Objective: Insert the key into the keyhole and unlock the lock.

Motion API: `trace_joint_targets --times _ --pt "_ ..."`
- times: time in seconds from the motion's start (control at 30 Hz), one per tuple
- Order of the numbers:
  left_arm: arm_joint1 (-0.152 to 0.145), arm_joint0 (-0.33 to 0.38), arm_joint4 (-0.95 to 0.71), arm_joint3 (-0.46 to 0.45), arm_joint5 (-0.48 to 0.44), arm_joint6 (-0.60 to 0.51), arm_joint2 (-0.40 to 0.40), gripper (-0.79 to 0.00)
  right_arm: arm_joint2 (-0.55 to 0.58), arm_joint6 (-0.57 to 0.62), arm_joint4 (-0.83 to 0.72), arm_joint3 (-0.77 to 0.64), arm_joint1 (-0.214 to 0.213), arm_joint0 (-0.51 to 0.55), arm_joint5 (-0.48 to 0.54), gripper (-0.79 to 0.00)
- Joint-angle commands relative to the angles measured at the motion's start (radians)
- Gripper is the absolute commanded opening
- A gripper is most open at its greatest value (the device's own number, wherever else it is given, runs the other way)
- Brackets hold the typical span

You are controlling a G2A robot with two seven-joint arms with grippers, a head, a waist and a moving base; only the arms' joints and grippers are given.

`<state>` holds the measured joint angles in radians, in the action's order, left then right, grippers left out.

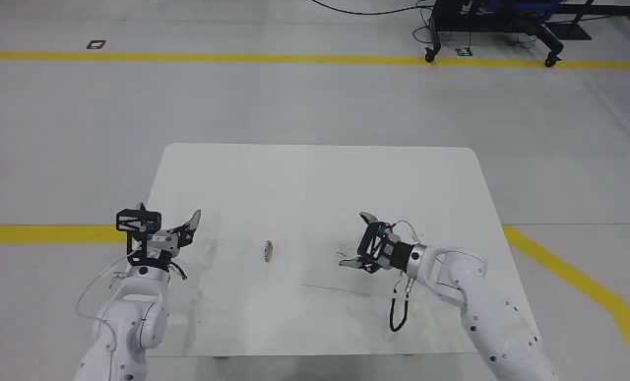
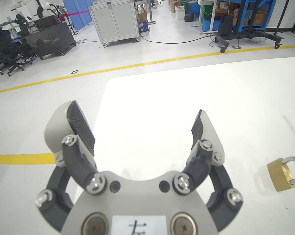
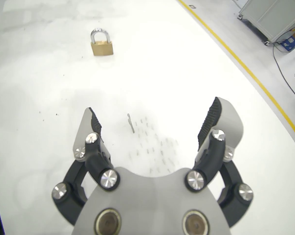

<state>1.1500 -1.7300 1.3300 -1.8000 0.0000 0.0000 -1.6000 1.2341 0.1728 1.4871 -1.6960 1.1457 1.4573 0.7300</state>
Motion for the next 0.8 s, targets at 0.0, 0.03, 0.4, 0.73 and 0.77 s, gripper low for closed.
trace_joint_targets --times 0.0,0.03,0.4,0.73,0.77 --pt "0.0 0.0 0.0 0.0 0.0 0.0 0.0 0.0 -0.023 0.022 0.014 0.007 0.0 -0.011 0.024 0.0" --pt "0.0 0.0 0.0 0.0 0.0 0.0 0.0 0.0 -0.034 0.035 0.018 0.011 0.001 -0.018 0.027 0.0" --pt "0.0 0.0 0.0 0.0 0.0 0.0 0.0 0.0 -0.128 0.154 -0.003 0.084 0.014 -0.093 0.013 -0.425" --pt "0.0 0.0 0.0 0.0 0.0 0.0 0.0 0.0 -0.145 0.188 -0.027 0.108 0.016 -0.117 -0.013 -0.785" --pt "0.0 0.0 0.0 0.0 0.0 0.0 0.0 0.0 -0.142 0.186 -0.028 0.105 0.014 -0.115 -0.012 -0.785"
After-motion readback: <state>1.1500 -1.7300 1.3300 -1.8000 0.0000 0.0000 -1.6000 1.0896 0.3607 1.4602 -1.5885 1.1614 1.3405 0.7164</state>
